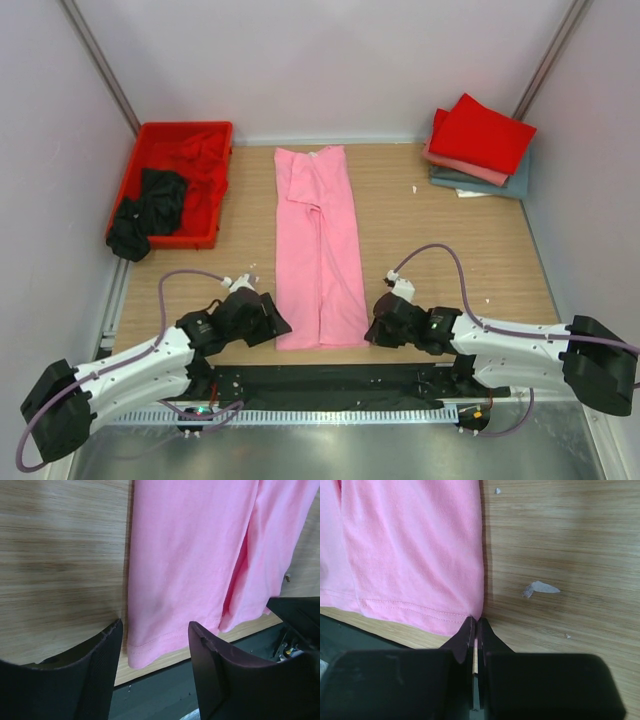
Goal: Fold and stack the t-shirts
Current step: Fold the tshirt
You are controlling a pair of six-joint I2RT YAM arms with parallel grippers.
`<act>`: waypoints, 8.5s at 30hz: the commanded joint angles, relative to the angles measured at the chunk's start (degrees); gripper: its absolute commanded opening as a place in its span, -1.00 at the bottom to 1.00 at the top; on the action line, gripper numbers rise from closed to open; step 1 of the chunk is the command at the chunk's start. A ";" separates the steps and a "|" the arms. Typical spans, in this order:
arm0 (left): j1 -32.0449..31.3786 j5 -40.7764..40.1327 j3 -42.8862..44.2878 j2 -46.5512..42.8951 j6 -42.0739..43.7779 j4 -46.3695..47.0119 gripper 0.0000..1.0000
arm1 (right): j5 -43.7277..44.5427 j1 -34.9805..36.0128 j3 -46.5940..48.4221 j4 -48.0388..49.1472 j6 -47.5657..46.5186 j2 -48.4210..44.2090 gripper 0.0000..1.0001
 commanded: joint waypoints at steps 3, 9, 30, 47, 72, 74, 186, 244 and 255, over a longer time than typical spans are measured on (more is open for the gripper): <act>-2.07 -1.98 -0.96 -1.21 -2.80 -9.14 0.18 | 1.62 0.25 -0.74 -0.52 0.10 1.18 -0.98; -4.53 -0.93 -2.02 -7.89 -6.84 -11.96 0.05 | 1.71 0.25 -0.56 -0.25 -0.16 1.79 -0.98; -7.08 -8.74 -2.99 -2.54 -7.82 -9.68 -0.60 | 1.62 0.25 -0.83 -1.22 -0.43 1.09 -0.97; -12.09 -10.50 10.80 3.70 -3.42 -14.77 -0.98 | 12.24 0.33 11.73 -15.19 -6.40 -0.41 -0.98; 11.54 -11.65 46.57 28.39 24.00 -19.34 -0.98 | 6.64 -21.71 43.02 -12.13 -33.38 22.08 -0.97; 14.01 -10.51 47.81 31.11 25.22 -18.56 -0.99 | 4.88 -22.95 45.92 -11.94 -34.09 24.37 -0.98; 19.02 -2.68 30.86 34.82 22.60 2.53 0.07 | -27.56 -36.58 29.67 2.81 -37.25 31.05 0.28; 7.09 0.31 15.39 12.25 7.93 -4.46 -1.00 | -27.30 -32.11 11.22 -1.21 -27.69 6.33 -0.98; 4.87 -4.79 27.41 3.96 7.56 -18.63 -0.99 | -17.90 -27.35 25.59 -17.21 -26.07 -4.56 -0.98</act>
